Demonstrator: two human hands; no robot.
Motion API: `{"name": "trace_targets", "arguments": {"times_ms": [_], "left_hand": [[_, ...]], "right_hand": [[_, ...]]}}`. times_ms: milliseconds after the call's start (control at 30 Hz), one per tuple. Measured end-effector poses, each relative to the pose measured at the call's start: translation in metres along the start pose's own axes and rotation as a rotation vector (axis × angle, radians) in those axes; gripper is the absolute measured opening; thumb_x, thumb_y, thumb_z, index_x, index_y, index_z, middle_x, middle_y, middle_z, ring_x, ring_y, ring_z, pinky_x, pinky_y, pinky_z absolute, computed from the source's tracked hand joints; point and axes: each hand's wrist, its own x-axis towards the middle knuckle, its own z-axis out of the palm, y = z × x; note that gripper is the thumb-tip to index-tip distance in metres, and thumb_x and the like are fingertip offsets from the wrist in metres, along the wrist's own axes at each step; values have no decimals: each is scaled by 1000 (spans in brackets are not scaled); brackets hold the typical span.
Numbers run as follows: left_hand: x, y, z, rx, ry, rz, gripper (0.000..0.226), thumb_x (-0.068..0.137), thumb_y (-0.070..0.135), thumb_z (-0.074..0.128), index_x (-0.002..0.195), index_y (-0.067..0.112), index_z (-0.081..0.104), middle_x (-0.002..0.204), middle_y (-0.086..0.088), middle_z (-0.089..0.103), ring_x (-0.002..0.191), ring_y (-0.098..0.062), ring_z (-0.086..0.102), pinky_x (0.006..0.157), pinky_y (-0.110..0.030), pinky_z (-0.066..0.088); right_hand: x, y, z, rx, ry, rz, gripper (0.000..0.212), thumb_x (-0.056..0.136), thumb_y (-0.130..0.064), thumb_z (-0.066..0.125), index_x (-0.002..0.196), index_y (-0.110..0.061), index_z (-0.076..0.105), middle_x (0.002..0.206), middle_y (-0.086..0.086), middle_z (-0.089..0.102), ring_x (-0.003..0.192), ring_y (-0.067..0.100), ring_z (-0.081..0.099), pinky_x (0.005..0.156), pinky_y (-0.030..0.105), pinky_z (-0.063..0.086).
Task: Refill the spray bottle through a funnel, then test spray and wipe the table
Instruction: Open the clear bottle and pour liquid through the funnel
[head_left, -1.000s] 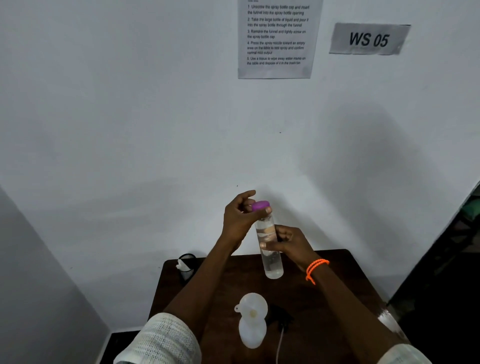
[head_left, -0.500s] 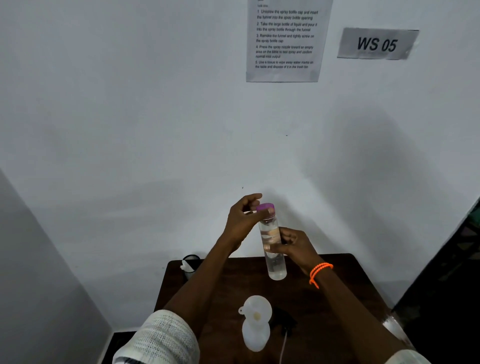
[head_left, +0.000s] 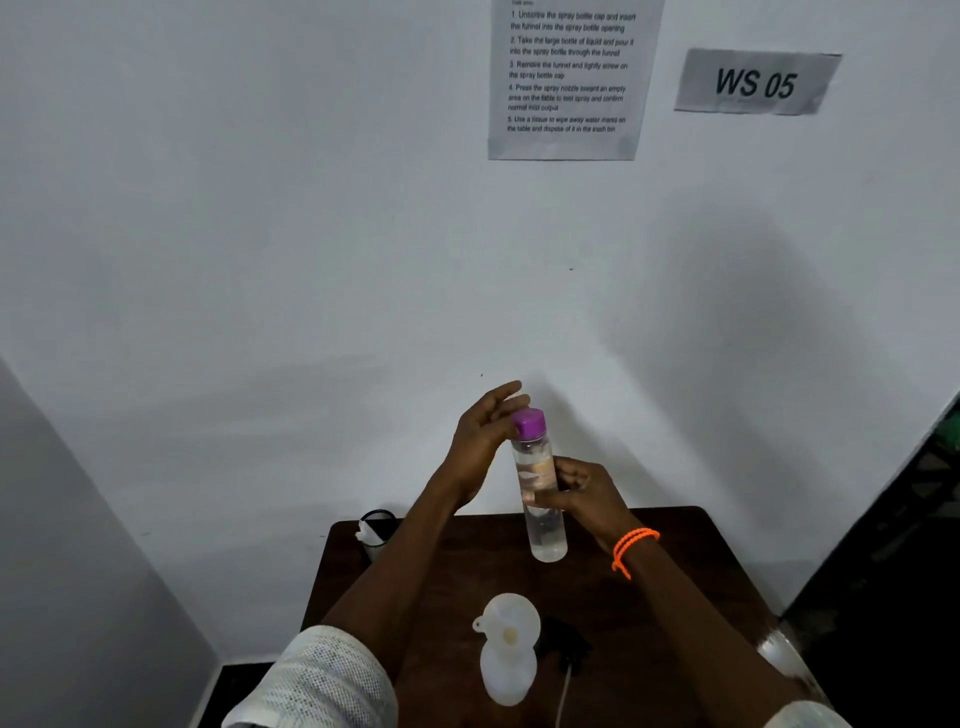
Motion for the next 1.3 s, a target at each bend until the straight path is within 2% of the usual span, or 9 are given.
{"name": "trace_targets", "arguments": {"times_ms": [67, 200, 400, 633, 800, 900, 1033, 1167, 1300], "left_hand": [[0, -3, -1, 25, 2, 26, 51, 83, -2, 71, 130, 15, 63, 120, -5, 72, 116, -22, 66, 98, -33, 54], [3, -5, 0, 63, 53, 52, 71, 67, 6, 90, 130, 24, 63, 115, -7, 68, 98, -15, 68, 88, -34, 59], [9, -11, -2, -23, -26, -13, 48, 85, 3, 63, 132, 17, 62, 124, -6, 70, 120, -23, 63, 101, -37, 51], [13, -16, -2, 67, 18, 36, 63, 71, 2, 84, 126, 26, 66, 109, -4, 69, 105, -19, 66, 91, -34, 58], [14, -16, -3, -47, -37, -21, 48, 84, 3, 67, 130, 17, 64, 127, -4, 69, 122, -21, 62, 100, -34, 51], [14, -15, -4, -10, 9, 20, 48, 77, -4, 76, 122, 13, 69, 116, -8, 73, 114, -26, 67, 96, -36, 55], [18, -16, -4, 80, 67, 48, 54, 70, 12, 89, 119, 23, 70, 103, -4, 69, 95, -14, 67, 84, -27, 57], [21, -13, -3, -15, -30, -56, 50, 77, 19, 70, 127, 24, 66, 127, 1, 67, 120, -17, 61, 102, -34, 51], [21, -16, -5, 55, -45, -11, 44, 81, 0, 69, 121, 17, 71, 122, -3, 71, 118, -23, 64, 102, -38, 52]], "right_hand": [[1, 1, -1, 9, 1, 4, 43, 72, -15, 88, 112, -22, 76, 105, -3, 78, 99, 15, 73, 91, 36, 57], [3, 1, -3, 0, 2, 10, 42, 71, -14, 88, 111, -22, 76, 104, -5, 78, 98, 13, 74, 91, 35, 58], [8, 5, -4, -6, 7, 17, 44, 71, -17, 88, 112, -26, 75, 105, -7, 78, 99, 12, 73, 91, 34, 56], [10, 5, -2, -22, 6, 5, 41, 71, -10, 87, 109, -19, 76, 100, -4, 79, 93, 12, 74, 80, 23, 56], [12, 4, 0, -19, -3, 5, 40, 70, -11, 88, 107, -22, 76, 100, -5, 79, 92, 12, 74, 79, 22, 55], [13, 4, 0, -3, -4, 9, 40, 70, -9, 88, 106, -22, 77, 100, -5, 79, 93, 13, 74, 80, 24, 55], [16, 4, 0, -35, -20, 7, 40, 70, -13, 89, 108, -21, 77, 99, -6, 79, 92, 11, 74, 80, 22, 55], [18, 4, 1, -28, -16, 12, 41, 70, -14, 88, 108, -23, 76, 99, -8, 79, 92, 10, 74, 77, 18, 54], [20, 5, 1, -25, -14, 11, 41, 70, -11, 89, 108, -20, 77, 99, -5, 79, 92, 12, 74, 78, 21, 55]]}}
